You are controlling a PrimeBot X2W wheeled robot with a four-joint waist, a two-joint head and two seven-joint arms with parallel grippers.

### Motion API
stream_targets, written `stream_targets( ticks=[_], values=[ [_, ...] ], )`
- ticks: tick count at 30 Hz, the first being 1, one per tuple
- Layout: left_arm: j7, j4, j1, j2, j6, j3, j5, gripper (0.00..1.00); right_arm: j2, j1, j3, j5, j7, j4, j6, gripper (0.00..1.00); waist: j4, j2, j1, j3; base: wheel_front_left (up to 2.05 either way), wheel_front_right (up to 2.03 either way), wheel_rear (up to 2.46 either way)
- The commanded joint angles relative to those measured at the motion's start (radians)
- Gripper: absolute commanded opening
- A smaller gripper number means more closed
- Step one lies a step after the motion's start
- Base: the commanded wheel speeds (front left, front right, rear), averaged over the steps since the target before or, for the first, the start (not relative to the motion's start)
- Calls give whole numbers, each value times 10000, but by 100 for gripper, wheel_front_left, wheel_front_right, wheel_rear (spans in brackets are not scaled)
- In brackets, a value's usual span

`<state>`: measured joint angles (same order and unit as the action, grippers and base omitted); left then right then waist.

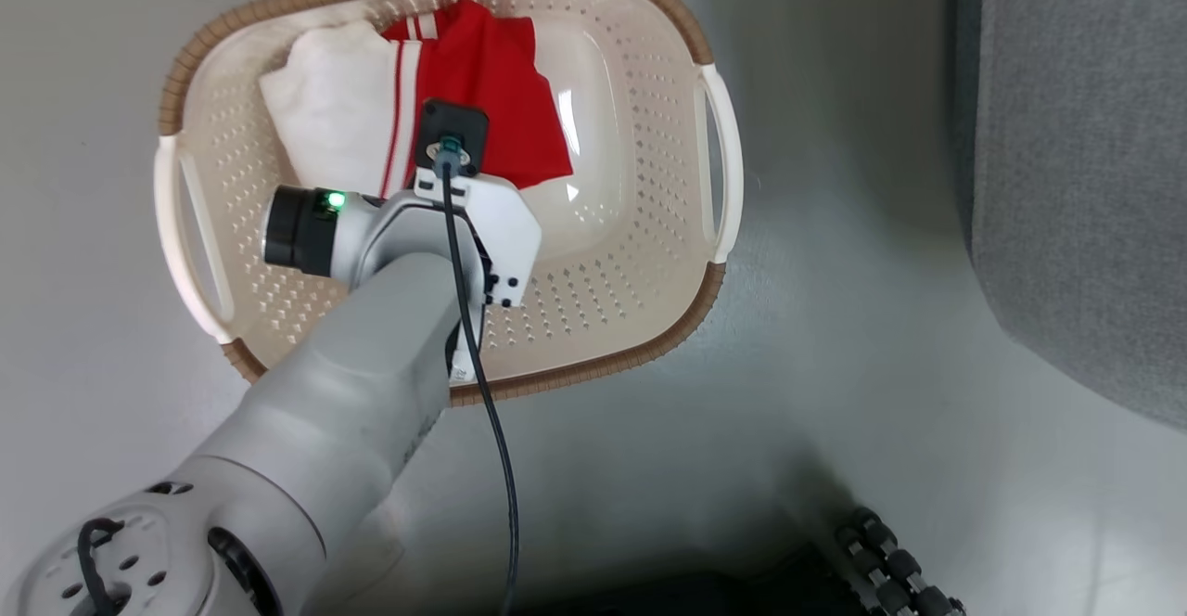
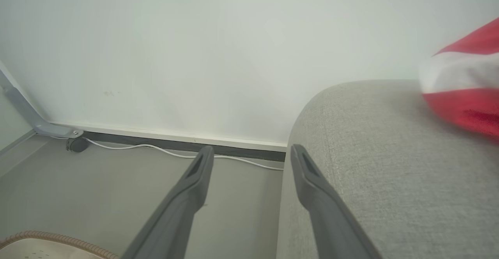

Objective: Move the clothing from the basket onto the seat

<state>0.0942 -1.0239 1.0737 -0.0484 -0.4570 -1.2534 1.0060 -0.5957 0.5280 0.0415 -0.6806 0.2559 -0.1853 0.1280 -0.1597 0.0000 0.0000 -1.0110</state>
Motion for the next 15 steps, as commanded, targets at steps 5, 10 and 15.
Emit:
stream_targets(
  ticks=[5,10,15],
  values=[
    [639,602,-820,-18,22,-110,422,0,-148,-430,124,-10,59,75,27,100,208,0,0,925,0,0,0],
    [1226,824,-1346,-18,91,-181,647,0,-90,-639,244,55,59,295,27,100,378,0,0,1829,0,0,0],
    [1605,941,-1826,-18,281,-181,883,0,28,-877,403,107,59,590,27,100,543,0,0,2875,0,0,0]
  ],
)
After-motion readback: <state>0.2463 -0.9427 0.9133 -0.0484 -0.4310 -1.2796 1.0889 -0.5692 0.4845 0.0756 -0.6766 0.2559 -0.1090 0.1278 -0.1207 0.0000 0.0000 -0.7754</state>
